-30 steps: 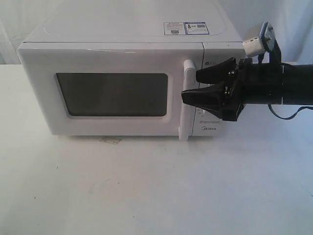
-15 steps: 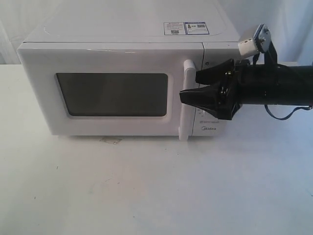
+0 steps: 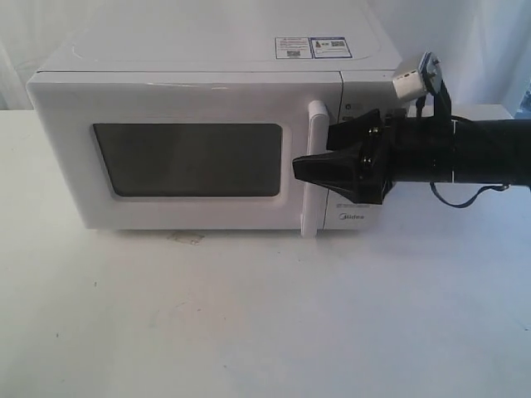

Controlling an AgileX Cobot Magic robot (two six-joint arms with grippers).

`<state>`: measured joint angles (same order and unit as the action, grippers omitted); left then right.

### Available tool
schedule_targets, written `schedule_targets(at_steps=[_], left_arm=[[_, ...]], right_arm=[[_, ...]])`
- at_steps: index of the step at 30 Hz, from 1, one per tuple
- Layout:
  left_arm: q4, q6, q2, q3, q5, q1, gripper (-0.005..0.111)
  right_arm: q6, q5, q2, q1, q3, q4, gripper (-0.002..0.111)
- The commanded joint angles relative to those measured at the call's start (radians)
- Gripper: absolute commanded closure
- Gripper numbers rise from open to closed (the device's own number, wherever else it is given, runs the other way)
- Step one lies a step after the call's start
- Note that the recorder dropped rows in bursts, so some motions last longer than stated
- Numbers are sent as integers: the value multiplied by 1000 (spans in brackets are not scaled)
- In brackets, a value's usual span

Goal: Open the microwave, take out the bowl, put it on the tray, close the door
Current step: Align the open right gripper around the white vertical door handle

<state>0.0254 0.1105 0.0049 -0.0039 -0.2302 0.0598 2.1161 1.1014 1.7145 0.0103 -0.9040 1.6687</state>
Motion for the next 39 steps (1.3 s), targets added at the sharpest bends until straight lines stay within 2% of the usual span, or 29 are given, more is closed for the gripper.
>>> schedule_targets(at_steps=[1,6,9,12,15,19,21,25,28,30,35,37,39], left_arm=[[5,-3,-5,4,-2,-2,107],[5,-3,-5,4,-2,-2,107],[5,-3,-5,4,-2,-2,107],[5,-3,-5,4,-2,-2,107],[5,-3,-5,4,-2,-2,107],[5,-3,-5,4,-2,-2,107],[5,-3,-5,4,-2,-2,107],[5,-3,-5,4,-2,-2,107],[5,-3,-5,4,-2,-2,107],[5,-3,-5,4,-2,-2,107],[5,-3,-5,4,-2,-2,107],[5,-3,-5,4,-2,-2,107],[5,-3,-5,4,-2,-2,107]], right_arm=[[29,-52,43,-40,-40,76,46],[27,-192,43,-72,-40,76,76],[21,-206,43,-72,-40,76,87],[-84,-228,43,-72,-43,76,101],[-144,-232,43,-72,-54,76,107],[-163,-236,43,-72,-60,76,106],[-167,-248,43,-72,-60,76,102],[-169,-280,43,-72,-60,76,81],[-169,-280,43,-72,-61,76,58],[-179,-288,43,-72,-61,76,51],[-199,-299,43,-72,-61,76,51],[-211,-308,43,-72,-63,76,57],[-211,-322,43,-72,-63,76,70]])
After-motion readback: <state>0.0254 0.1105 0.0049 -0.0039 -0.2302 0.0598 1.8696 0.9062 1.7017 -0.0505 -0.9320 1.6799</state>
